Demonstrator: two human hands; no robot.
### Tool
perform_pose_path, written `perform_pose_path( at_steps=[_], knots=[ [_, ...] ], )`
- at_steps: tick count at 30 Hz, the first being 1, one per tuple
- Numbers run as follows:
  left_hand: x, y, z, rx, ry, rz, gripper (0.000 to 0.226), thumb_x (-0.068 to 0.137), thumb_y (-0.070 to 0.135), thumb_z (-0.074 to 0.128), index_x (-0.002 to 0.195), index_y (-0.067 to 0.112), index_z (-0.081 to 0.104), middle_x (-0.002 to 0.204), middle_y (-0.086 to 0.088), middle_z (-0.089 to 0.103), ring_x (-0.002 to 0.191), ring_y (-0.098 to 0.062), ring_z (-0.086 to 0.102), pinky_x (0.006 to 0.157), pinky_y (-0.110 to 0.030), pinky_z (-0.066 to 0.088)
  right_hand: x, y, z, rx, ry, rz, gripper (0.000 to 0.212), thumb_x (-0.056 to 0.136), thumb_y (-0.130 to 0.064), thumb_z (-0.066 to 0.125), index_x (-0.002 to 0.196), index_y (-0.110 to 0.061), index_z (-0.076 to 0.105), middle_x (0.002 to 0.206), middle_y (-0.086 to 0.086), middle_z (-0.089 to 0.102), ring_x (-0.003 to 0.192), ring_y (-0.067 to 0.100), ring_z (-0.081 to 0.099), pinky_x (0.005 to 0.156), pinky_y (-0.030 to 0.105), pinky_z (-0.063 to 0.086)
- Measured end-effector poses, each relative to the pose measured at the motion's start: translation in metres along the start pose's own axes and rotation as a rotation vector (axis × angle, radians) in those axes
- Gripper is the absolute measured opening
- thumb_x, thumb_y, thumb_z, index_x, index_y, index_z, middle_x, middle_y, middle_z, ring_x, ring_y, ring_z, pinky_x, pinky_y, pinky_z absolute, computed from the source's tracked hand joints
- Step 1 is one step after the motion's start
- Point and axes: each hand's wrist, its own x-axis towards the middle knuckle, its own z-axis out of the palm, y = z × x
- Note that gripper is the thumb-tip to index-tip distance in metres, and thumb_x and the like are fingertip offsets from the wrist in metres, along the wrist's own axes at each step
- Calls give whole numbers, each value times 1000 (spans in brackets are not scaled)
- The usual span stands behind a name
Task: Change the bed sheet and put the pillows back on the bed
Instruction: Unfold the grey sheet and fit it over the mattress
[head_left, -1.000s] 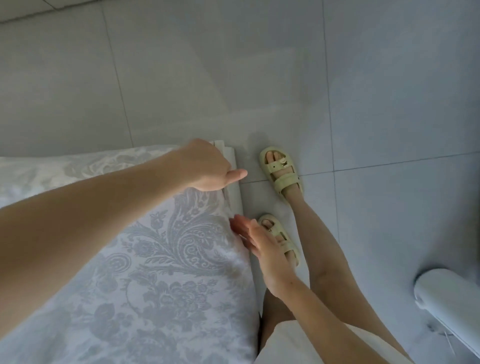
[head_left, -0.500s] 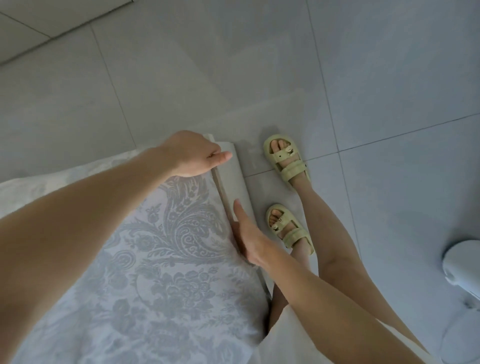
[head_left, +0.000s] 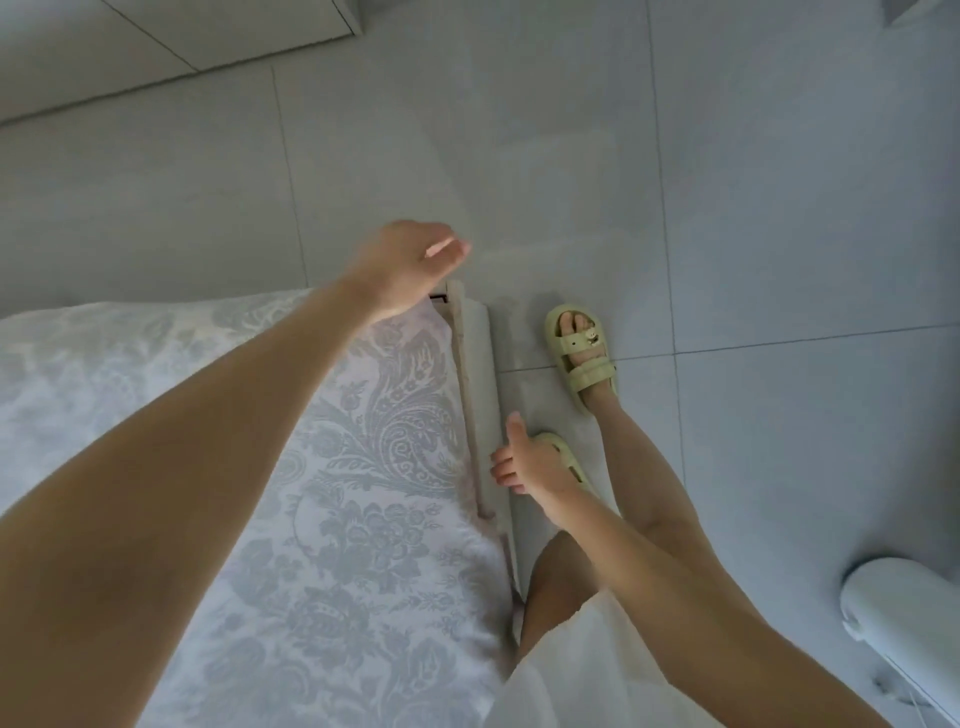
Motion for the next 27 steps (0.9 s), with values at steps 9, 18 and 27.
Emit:
perform_pose_path(
  at_steps=[9, 18, 27],
  knots=[
    [-111, 16, -145, -236, 248, -503, 32, 98, 33, 42, 98, 12, 67, 113, -13, 66, 104, -32, 60, 90, -35, 44, -160, -173, -42, -190, 138, -436, 48, 102, -33, 35, 107, 6, 63, 101, 26, 68, 67, 20, 61, 60, 26, 46],
    [-137, 85, -317, -389, 384, -530, 24, 96, 25, 44, 87, 11, 63, 94, -8, 71, 85, -25, 66, 85, -31, 48, -293, -351, -24, -606, 34, -653, 32, 98, -30, 43, 77, -13, 61, 69, 4, 65, 59, 14, 59, 57, 22, 44],
    [-154, 90, -438, -426, 598, -727, 21, 97, 30, 45, 91, 17, 60, 83, 2, 69, 69, -14, 62, 78, -29, 50, -363, -531, -12, -1180, -108, -859, 27, 92, -30, 44, 81, -13, 62, 70, -1, 67, 59, 10, 58, 57, 20, 43]
  ],
)
